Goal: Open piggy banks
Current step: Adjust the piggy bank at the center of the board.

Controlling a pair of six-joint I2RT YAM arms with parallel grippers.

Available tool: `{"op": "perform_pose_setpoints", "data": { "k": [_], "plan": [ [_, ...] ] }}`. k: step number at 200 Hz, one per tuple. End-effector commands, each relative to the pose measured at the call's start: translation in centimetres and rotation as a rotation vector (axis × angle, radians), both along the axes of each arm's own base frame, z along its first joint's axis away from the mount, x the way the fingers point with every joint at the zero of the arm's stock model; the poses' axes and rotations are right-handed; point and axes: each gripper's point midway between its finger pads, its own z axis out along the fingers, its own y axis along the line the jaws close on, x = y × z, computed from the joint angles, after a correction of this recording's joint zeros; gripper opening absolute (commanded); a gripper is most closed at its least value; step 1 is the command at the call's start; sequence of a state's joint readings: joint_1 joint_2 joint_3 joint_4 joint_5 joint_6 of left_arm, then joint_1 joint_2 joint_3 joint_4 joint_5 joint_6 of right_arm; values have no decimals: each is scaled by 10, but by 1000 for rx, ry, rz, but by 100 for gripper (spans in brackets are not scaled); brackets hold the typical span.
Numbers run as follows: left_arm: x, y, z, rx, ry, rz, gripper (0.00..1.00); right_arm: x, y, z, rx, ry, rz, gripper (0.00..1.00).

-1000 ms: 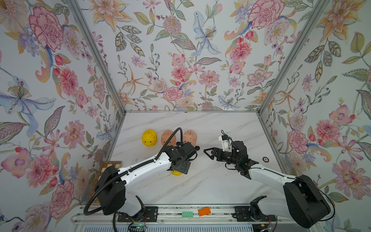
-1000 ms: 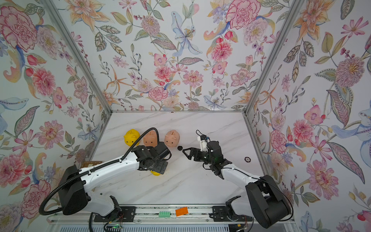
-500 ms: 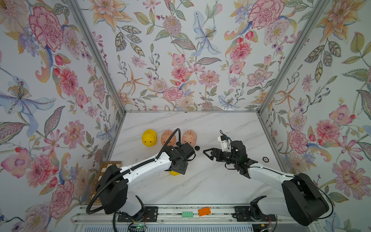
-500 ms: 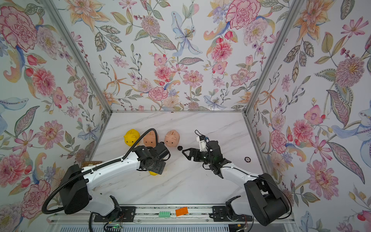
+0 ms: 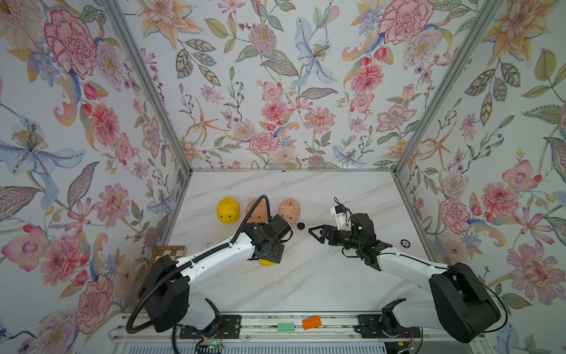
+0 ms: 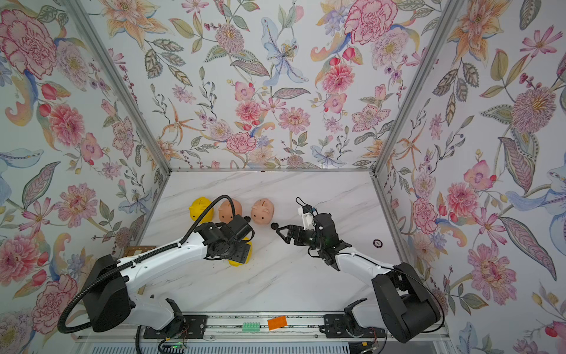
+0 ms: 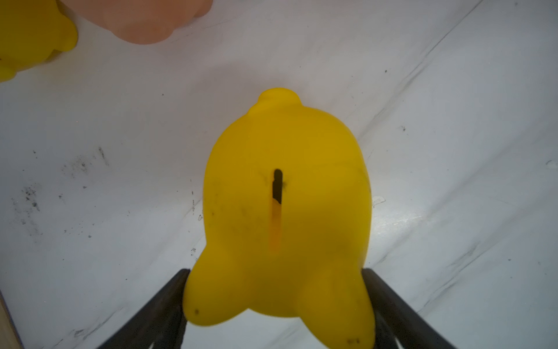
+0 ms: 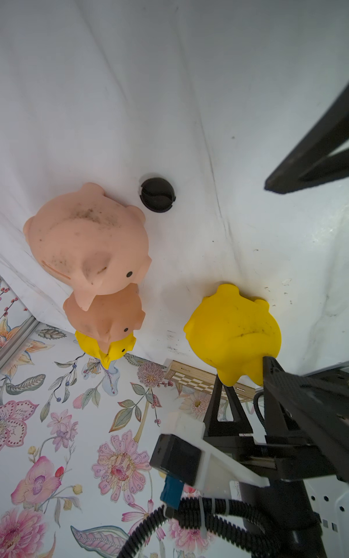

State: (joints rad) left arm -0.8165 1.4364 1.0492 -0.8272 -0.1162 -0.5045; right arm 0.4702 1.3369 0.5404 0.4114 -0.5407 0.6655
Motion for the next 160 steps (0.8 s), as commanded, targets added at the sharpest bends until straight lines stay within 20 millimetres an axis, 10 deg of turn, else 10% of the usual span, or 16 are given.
{"op": "perform_pose_setpoints", "data": {
  "k": [1, 101, 160],
  "plan": [
    [1, -14, 5, -120, 2, -28, 74, -3, 2, 5, -6, -24, 20, 95],
    [6, -64, 28, -771, 14, -40, 75, -8, -3, 10, -21, -26, 23, 95],
    [6, -51, -5, -951, 75, 39, 82, -8, 1, 9, -12, -17, 38, 95]
  ]
}}
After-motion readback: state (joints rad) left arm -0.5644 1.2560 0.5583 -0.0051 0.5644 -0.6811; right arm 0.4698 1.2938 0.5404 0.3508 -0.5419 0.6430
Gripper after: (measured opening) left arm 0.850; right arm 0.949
